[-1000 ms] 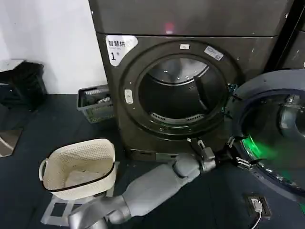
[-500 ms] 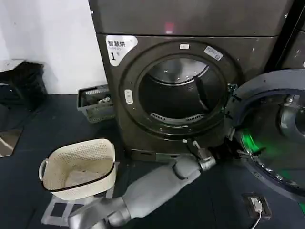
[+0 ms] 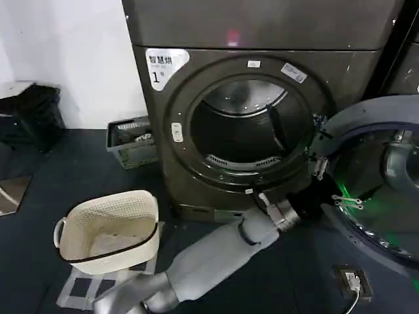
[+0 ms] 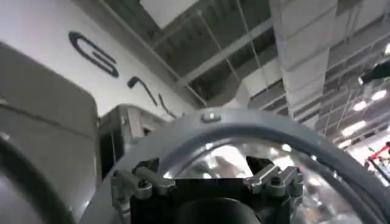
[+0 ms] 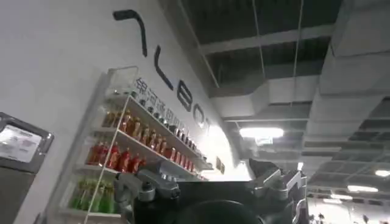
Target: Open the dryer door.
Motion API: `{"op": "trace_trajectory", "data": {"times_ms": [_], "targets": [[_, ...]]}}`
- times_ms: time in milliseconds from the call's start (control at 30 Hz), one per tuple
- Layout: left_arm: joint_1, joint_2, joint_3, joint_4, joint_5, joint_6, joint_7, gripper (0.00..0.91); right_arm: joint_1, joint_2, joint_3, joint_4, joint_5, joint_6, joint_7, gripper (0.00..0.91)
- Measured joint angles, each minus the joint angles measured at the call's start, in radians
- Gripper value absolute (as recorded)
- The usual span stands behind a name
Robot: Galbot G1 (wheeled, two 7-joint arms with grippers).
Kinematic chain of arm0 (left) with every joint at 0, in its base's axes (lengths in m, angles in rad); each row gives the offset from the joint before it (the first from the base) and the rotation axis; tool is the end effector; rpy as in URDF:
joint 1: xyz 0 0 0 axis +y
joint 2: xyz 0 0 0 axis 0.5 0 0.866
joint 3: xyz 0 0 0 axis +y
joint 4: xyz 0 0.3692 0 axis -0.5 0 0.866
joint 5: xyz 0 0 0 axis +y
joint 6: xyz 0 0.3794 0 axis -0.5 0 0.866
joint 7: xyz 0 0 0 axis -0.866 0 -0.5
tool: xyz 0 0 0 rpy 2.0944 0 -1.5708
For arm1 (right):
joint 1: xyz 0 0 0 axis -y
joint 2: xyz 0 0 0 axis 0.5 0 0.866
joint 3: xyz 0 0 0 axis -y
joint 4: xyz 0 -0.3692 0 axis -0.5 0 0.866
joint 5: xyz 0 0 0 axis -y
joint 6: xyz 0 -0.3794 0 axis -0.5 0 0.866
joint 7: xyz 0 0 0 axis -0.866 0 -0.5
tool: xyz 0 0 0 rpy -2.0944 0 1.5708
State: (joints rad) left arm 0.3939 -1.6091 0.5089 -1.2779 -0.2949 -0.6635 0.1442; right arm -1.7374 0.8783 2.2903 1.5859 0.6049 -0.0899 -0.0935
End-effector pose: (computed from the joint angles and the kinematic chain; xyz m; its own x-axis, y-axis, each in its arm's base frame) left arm 0.4314 -0.3300 -0.2572 -0.1597 0.7606 -0.6293 0.8319 0.4469 0.3291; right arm -0.0838 -0.5184 0.0145 -0.3505 0.7713 -0.5312 0.9351 0.3197 -0.1529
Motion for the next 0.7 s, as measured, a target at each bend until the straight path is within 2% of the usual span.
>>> {"op": "trace_trajectory", "data": {"times_ms": [233,700], "targets": [[0.006,0.011,-0.012,-0.075,-0.02,-0.005,0.006,0.907,0.002,-0.006,0.004,0.006,-0.001,-0.001,0.003,0.907],[0.033,0.36,-0.065,-0.248,-0.084,0.001,0.025,0.907,0.002,-0.011,0.001,0.02,-0.001,-0.001,0.002,0.907]]}}
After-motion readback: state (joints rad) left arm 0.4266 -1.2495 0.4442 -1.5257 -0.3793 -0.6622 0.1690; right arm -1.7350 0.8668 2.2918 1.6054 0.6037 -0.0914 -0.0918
